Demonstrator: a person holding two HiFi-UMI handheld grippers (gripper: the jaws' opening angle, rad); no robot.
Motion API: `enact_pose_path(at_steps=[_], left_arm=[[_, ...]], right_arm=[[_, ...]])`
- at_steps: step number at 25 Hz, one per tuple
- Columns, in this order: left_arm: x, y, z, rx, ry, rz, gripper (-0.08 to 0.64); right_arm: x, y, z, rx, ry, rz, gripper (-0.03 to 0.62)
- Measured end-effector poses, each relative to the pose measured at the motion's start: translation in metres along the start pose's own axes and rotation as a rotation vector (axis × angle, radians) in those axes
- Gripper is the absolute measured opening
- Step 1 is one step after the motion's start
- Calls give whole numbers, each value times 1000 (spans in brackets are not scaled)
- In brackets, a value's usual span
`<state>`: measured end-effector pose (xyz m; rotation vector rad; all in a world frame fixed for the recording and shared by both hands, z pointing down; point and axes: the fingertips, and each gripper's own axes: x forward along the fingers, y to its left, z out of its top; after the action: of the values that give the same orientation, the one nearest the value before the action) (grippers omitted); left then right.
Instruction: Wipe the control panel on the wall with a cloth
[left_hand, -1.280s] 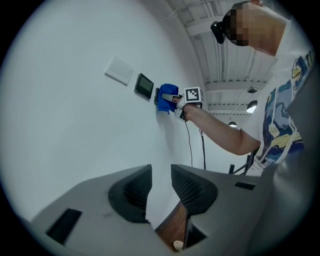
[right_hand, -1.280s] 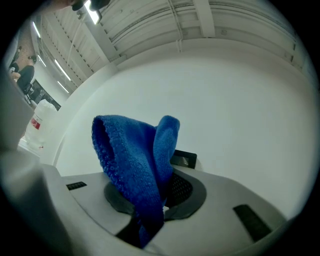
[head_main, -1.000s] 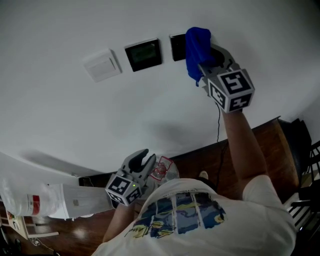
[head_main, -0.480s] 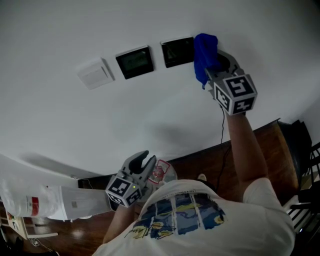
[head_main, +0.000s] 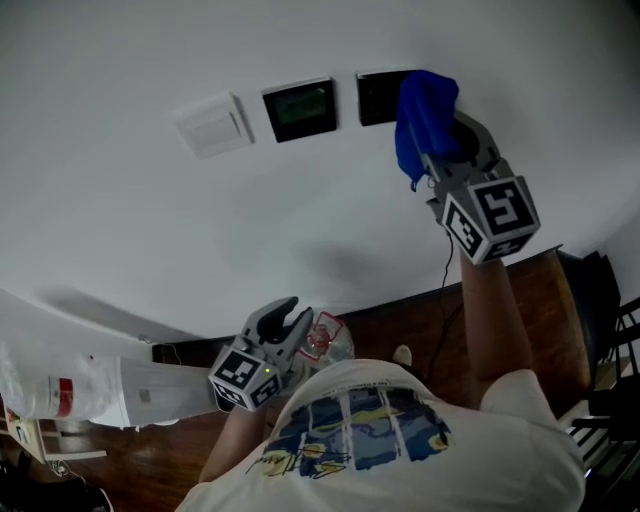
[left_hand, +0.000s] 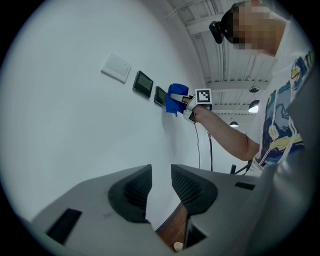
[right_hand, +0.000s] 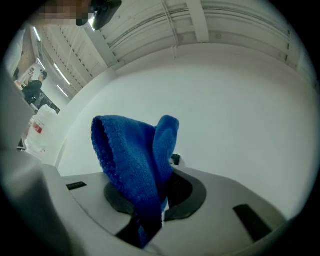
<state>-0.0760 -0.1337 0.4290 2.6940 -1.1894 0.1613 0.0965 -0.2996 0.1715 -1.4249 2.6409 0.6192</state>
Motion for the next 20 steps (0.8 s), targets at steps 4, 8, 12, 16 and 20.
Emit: enact_pose_path(at_steps=[4,8,12,16,20], left_arm=[[-18,7,-6,0,2,9,97],[-37,15,-11,1,4,23,97],[-52,21,-15,0,-3,33,97],[-63,24,-19,-4,-8,34,97],[-71,27,-20,-10,-6,41,97]], right_arm=[[11,50,7,7,-12,72,92],[28,91,12,12,-22,126,92],[47,121,15,5,-16,158,92],[66,142,24,19,-24,173,92],[84,155,27,14,-25,178,92]])
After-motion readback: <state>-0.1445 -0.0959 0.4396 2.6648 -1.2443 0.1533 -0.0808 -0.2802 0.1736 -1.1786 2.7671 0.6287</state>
